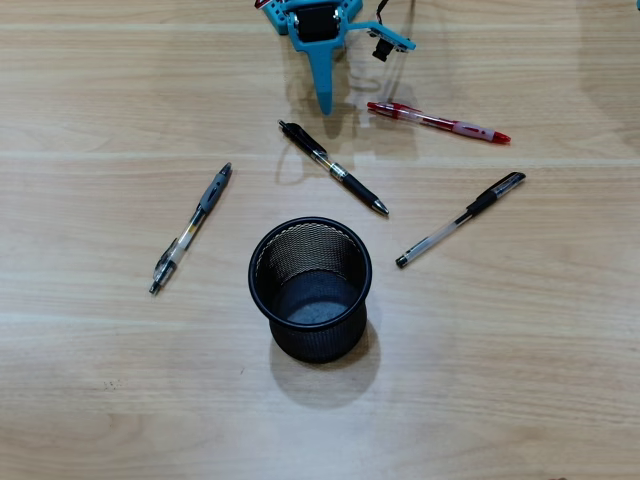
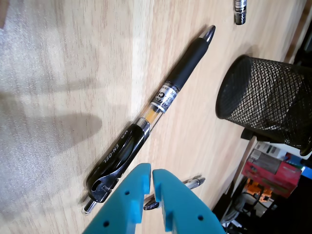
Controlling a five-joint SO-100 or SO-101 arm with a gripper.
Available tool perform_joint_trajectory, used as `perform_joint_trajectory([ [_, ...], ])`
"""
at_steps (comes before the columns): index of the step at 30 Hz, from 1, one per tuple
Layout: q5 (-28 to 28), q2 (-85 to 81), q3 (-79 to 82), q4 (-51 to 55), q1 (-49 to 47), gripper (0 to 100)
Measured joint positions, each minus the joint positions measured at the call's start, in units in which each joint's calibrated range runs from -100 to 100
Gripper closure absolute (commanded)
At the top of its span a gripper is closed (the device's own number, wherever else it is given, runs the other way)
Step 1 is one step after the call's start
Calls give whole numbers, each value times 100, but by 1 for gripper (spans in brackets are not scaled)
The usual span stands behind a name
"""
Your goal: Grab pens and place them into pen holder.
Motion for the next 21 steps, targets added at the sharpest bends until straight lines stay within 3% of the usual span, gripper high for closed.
perform_joint_trajectory([
  [21,-5,0,0,0,105,98],
])
